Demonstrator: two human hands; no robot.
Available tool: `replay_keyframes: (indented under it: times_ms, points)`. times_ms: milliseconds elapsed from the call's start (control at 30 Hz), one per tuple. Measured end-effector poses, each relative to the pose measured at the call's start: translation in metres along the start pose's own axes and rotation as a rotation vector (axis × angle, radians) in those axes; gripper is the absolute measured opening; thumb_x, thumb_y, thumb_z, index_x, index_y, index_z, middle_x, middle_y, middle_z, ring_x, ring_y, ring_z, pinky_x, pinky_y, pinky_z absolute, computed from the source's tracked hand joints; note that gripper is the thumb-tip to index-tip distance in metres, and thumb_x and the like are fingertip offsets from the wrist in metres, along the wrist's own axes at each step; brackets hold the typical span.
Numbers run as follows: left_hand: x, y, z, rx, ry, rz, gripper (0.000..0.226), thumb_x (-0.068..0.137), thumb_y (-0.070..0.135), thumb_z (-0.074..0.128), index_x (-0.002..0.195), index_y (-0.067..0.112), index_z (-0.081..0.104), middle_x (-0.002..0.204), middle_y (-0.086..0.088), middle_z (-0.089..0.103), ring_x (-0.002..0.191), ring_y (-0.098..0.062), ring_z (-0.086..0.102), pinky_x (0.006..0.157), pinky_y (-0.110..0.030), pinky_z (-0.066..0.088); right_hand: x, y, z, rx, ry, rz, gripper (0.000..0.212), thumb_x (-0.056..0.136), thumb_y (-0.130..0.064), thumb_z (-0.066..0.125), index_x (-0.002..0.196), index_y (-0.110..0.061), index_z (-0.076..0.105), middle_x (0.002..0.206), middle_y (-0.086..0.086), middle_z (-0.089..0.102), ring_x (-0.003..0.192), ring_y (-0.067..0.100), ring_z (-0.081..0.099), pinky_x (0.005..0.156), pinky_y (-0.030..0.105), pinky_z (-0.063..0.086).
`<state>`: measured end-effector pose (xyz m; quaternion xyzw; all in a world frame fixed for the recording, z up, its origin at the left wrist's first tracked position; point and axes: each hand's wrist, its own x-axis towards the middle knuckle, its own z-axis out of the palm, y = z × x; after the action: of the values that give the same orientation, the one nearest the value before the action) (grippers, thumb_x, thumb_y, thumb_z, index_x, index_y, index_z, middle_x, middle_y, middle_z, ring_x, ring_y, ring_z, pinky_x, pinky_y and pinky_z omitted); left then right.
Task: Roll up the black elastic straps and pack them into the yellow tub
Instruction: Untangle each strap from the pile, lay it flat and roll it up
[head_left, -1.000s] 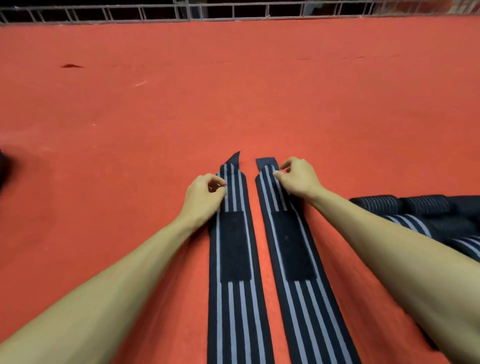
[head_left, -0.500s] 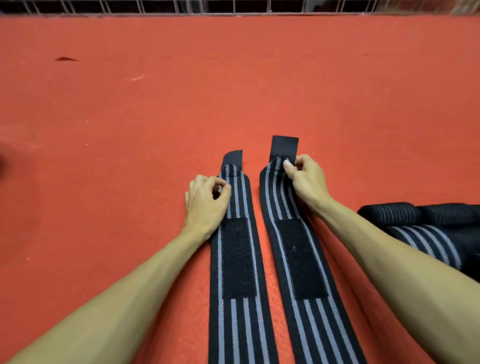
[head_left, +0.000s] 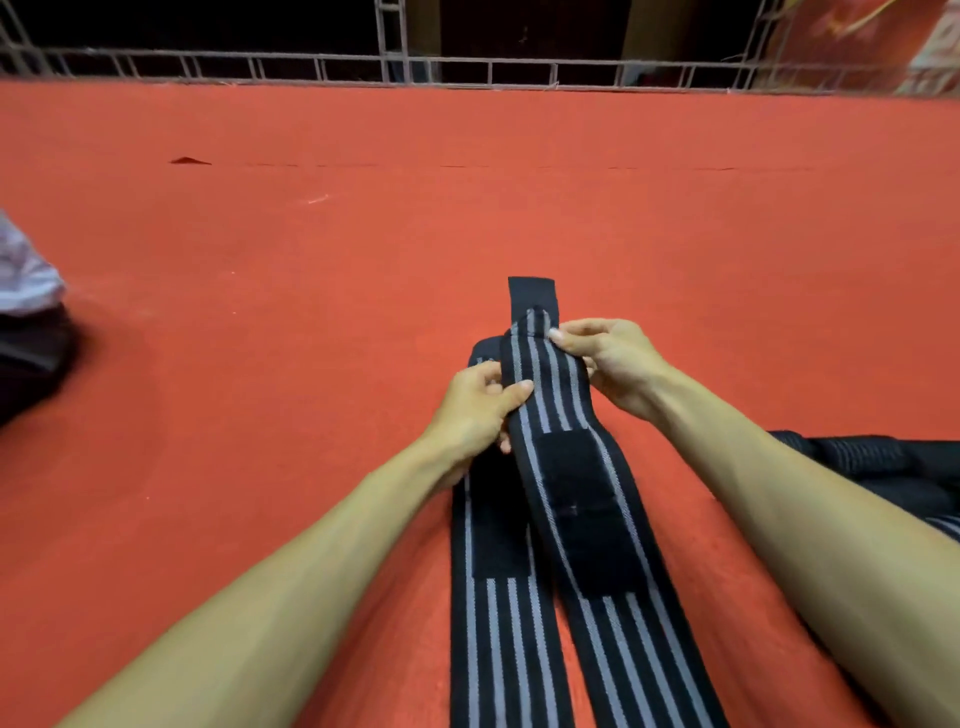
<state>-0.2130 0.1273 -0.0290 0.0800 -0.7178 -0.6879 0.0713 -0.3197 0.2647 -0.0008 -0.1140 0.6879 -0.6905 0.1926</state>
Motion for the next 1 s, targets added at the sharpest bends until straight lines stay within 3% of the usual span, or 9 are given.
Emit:
replay_keyframes:
  times_ms: [133, 167, 233, 333, 400, 500, 567, 800, 1000]
  points:
    - [0.013, -0.018, -0.023, 0.106, 0.027, -0.149, 0.016, 0.095, 0.008, 0.058, 0.110, 0.004, 0.054, 0.060, -0.003, 0.059, 0.039, -0.009, 0.047, 0.037, -0.021, 0.036, 0.023, 0.030, 0.019, -0.207, 0.083, 0.030, 0.013, 0.081, -0.007, 0.076, 0.076, -0.009, 0.064, 0.074, 0.002, 0.067, 0.069, 0.014, 0.064, 0.061, 0.024, 0.052]
    - [0.019, -0.025, -0.028, 0.139, 0.044, -0.169, 0.018, 0.094, 0.007, 0.059, 0.111, 0.007, 0.053, 0.064, -0.004, 0.062, 0.043, -0.011, 0.055, 0.044, -0.023, 0.045, 0.030, 0.039, 0.026, -0.264, 0.114, 0.029, 0.014, 0.079, -0.011, 0.079, 0.073, -0.012, 0.066, 0.073, 0.001, 0.067, 0.067, 0.014, 0.063, 0.059, 0.026, 0.050]
    - [0.031, -0.039, -0.038, 0.266, 0.095, -0.172, 0.024, 0.090, 0.010, 0.062, 0.112, 0.014, 0.053, 0.081, -0.010, 0.069, 0.071, -0.020, 0.069, 0.071, -0.034, 0.056, 0.042, 0.051, 0.037, -0.344, 0.172, 0.021, 0.016, 0.075, -0.019, 0.083, 0.068, -0.016, 0.069, 0.072, 0.000, 0.069, 0.064, 0.015, 0.062, 0.058, 0.029, 0.049]
    - [0.046, -0.056, -0.048, 0.595, 0.228, -0.112, 0.037, 0.087, 0.018, 0.059, 0.124, 0.018, 0.054, 0.080, 0.006, 0.063, 0.098, -0.021, 0.062, 0.096, -0.038, 0.043, 0.054, 0.063, 0.050, -0.440, 0.247, 0.027, 0.017, 0.074, -0.022, 0.084, 0.065, -0.016, 0.070, 0.071, -0.004, 0.069, 0.065, 0.010, 0.059, 0.062, 0.027, 0.048]
    - [0.056, -0.064, -0.050, 0.714, 0.294, -0.065, 0.037, 0.092, 0.028, 0.053, 0.129, 0.020, 0.055, 0.091, 0.007, 0.061, 0.112, -0.020, 0.054, 0.104, -0.040, 0.032, 0.060, 0.074, 0.055, -0.468, 0.315, 0.029, 0.023, 0.074, -0.022, 0.083, 0.059, -0.019, 0.067, 0.072, -0.007, 0.069, 0.075, 0.012, 0.061, 0.070, 0.027, 0.048]
    - [0.068, -0.073, -0.045, 0.894, 0.328, -0.021, 0.036, 0.099, 0.039, 0.042, 0.127, 0.024, 0.060, 0.113, -0.004, 0.058, 0.117, -0.025, 0.045, 0.100, -0.038, 0.027, 0.065, 0.084, 0.061, -0.492, 0.422, 0.025, 0.029, 0.078, -0.025, 0.081, 0.056, -0.024, 0.062, 0.072, -0.010, 0.065, 0.094, 0.018, 0.061, 0.079, 0.031, 0.051]
    - [0.070, -0.076, -0.040, 0.955, 0.357, 0.018, 0.035, 0.101, 0.039, 0.038, 0.121, 0.025, 0.064, 0.115, -0.006, 0.057, 0.113, -0.027, 0.044, 0.094, -0.035, 0.027, 0.068, 0.088, 0.063, -0.477, 0.470, 0.016, 0.029, 0.079, -0.026, 0.079, 0.056, -0.025, 0.061, 0.076, -0.007, 0.067, 0.101, 0.021, 0.060, 0.082, 0.036, 0.053]
    - [0.082, -0.078, -0.041, 0.882, 0.437, 0.029, 0.026, 0.098, 0.037, 0.049, 0.115, 0.025, 0.065, 0.105, 0.001, 0.067, 0.111, -0.024, 0.051, 0.092, -0.035, 0.030, 0.068, 0.087, 0.067, -0.488, 0.512, 0.018, 0.024, 0.083, -0.026, 0.075, 0.064, -0.023, 0.061, 0.084, -0.001, 0.068, 0.077, 0.014, 0.058, 0.067, 0.025, 0.042]
    - [0.074, -0.070, -0.037, 0.994, 0.322, 0.101, 0.020, 0.103, 0.031, 0.035, 0.109, 0.018, 0.049, 0.110, -0.004, 0.060, 0.106, -0.026, 0.048, 0.087, -0.035, 0.027, 0.060, 0.086, 0.060, -0.548, 0.410, -0.085, 0.013, 0.088, -0.023, 0.070, 0.079, -0.018, 0.062, 0.090, 0.000, 0.065, 0.086, 0.015, 0.057, 0.068, 0.023, 0.036]
